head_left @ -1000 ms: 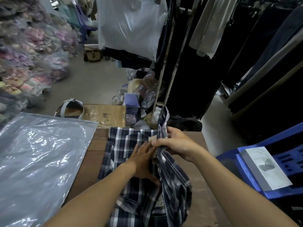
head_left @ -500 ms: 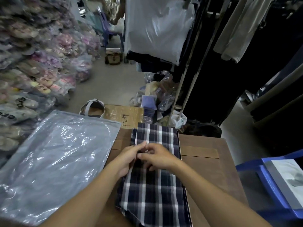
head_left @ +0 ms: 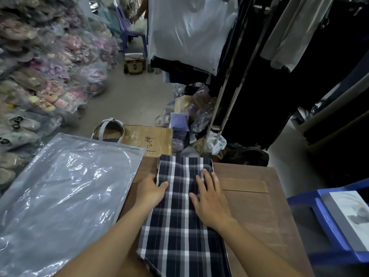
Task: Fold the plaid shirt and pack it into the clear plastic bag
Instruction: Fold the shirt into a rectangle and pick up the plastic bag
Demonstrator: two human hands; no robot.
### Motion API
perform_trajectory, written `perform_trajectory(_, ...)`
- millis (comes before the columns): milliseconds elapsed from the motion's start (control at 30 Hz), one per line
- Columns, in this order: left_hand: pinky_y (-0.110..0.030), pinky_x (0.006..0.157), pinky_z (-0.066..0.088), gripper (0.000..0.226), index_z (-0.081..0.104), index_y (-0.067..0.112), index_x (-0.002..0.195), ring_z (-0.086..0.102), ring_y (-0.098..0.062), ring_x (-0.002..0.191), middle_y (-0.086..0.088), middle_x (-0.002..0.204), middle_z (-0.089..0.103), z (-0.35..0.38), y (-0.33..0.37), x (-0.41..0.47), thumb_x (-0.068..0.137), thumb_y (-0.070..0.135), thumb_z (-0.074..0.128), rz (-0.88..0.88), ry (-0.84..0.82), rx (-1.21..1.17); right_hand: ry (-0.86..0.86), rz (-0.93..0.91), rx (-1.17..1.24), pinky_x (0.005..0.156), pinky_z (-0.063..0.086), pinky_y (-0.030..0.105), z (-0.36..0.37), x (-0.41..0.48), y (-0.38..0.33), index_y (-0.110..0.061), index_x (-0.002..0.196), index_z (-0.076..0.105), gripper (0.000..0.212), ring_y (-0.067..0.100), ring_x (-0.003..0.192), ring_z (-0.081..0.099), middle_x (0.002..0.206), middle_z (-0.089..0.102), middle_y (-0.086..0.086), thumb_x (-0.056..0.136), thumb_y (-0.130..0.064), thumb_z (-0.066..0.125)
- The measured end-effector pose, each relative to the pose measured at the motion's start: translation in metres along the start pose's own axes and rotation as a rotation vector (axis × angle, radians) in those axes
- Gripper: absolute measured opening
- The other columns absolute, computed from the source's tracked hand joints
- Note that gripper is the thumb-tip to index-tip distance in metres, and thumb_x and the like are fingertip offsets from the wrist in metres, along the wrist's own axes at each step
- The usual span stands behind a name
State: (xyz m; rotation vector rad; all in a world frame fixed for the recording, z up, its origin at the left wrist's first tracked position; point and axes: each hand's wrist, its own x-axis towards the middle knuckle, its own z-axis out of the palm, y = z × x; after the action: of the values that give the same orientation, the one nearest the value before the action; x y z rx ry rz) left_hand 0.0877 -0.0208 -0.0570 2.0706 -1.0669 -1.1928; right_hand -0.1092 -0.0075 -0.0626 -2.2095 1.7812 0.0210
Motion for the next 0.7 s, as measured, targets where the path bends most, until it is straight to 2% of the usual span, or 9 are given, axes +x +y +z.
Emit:
perform_trajectory(67, -0.038, 0.104, 0.044, 0.056, 0.044, 0.015, 0.138, 0.049, -0.025, 0.128, -0.005, 0.139, 0.049, 0.008, 0.005, -0.007, 0.090, 0.031, 0.067, 0.299, 0.257, 0.403, -0.032, -0.006, -0.038, 0.121, 0.000, 0.043, 0.005, 0.000, 0.000, -0.019, 0.157, 0.013, 0.066, 0.027, 0.151, -0.017, 0.167, -0.006, 0.002, 0.101, -0.054, 0.021)
perform_trajectory(100, -0.039, 0.114, 0.034, 0.062, 0.037, 0.015, 0.145, 0.037, -0.027, 0.139, -0.007, 0.150, 0.040, 0.013, 0.007, -0.009, 0.092, 0.035, 0.063, 0.479, 0.291, 0.578, -0.040, -0.002, -0.030, 0.122, 0.003, 0.046, 0.004, 0.003, 0.000, -0.019, 0.156, 0.017, 0.065, 0.029, 0.151, -0.014, 0.167, -0.003, 0.003, 0.101, -0.054, 0.022)
perform_trajectory(167, -0.042, 0.124, 0.007, 0.066, 0.022, 0.019, 0.155, 0.008, -0.028, 0.153, -0.007, 0.165, 0.013, 0.022, 0.006, -0.001, 0.099, 0.048, 0.041, 0.682, 0.139, 0.783, 0.031, -0.009, 0.018, 0.123, 0.013, 0.048, -0.001, 0.011, -0.002, -0.019, 0.150, 0.031, 0.059, 0.029, 0.151, 0.000, 0.165, 0.012, 0.006, 0.101, -0.052, 0.028)
perform_trajectory(233, -0.045, 0.124, -0.006, 0.073, 0.004, 0.022, 0.157, -0.015, -0.027, 0.152, -0.007, 0.166, -0.011, 0.026, 0.000, 0.015, 0.098, 0.061, 0.021, 0.650, -0.017, 0.902, 0.157, -0.030, 0.068, 0.123, 0.015, 0.046, -0.008, 0.022, 0.000, -0.020, 0.146, 0.037, 0.053, 0.027, 0.150, 0.005, 0.163, 0.016, 0.008, 0.101, -0.048, 0.034)
perform_trajectory(300, -0.047, 0.124, -0.005, 0.079, -0.003, 0.024, 0.157, -0.022, -0.026, 0.150, -0.005, 0.164, -0.018, 0.028, -0.013, 0.026, 0.092, 0.067, 0.011, 0.639, -0.053, 0.918, 0.159, -0.034, 0.043, 0.124, 0.001, 0.042, -0.008, 0.035, 0.007, -0.021, 0.154, 0.022, 0.060, 0.025, 0.152, -0.010, 0.166, -0.001, 0.008, 0.102, -0.049, 0.030)
perform_trajectory(333, -0.047, 0.124, -0.004, 0.080, -0.004, 0.024, 0.157, -0.023, -0.025, 0.150, -0.004, 0.164, -0.019, 0.029, -0.019, 0.028, 0.091, 0.068, 0.009, 0.649, -0.051, 0.905, 0.115, -0.037, 0.018, 0.124, -0.003, 0.042, -0.004, 0.040, 0.010, -0.020, 0.157, 0.011, 0.066, 0.022, 0.151, -0.017, 0.166, -0.010, 0.007, 0.102, -0.052, 0.026)
perform_trajectory(400, -0.047, 0.124, -0.003, 0.078, -0.005, 0.025, 0.156, -0.023, -0.025, 0.150, -0.003, 0.163, -0.020, 0.033, -0.027, 0.030, 0.093, 0.068, 0.009, 0.661, -0.032, 0.884, 0.037, -0.046, -0.019, 0.124, -0.002, 0.044, 0.009, 0.046, 0.014, -0.017, 0.157, -0.001, 0.071, 0.018, 0.149, -0.023, 0.164, -0.018, 0.007, 0.101, -0.055, 0.018)
perform_trajectory(500, -0.046, 0.124, -0.005, 0.074, -0.008, 0.026, 0.154, -0.023, -0.024, 0.150, -0.003, 0.162, -0.020, 0.038, -0.030, 0.035, 0.095, 0.066, 0.013, 0.669, -0.003, 0.874, 0.028, -0.046, -0.078, 0.124, -0.001, 0.044, 0.024, 0.048, 0.018, -0.014, 0.157, -0.002, 0.072, 0.018, 0.149, -0.024, 0.163, -0.018, 0.007, 0.099, -0.057, 0.007)
perform_trajectory(700, -0.045, 0.123, -0.010, 0.081, -0.010, 0.026, 0.155, -0.026, -0.025, 0.149, -0.005, 0.163, -0.023, 0.035, -0.024, 0.033, 0.089, 0.070, 0.003, 0.623, -0.048, 0.913, 0.022, -0.081, -0.008, 0.122, -0.009, 0.045, 0.013, 0.023, 0.011, -0.018, 0.157, -0.003, 0.076, 0.017, 0.148, -0.028, 0.163, -0.022, 0.006, 0.098, -0.064, 0.009)
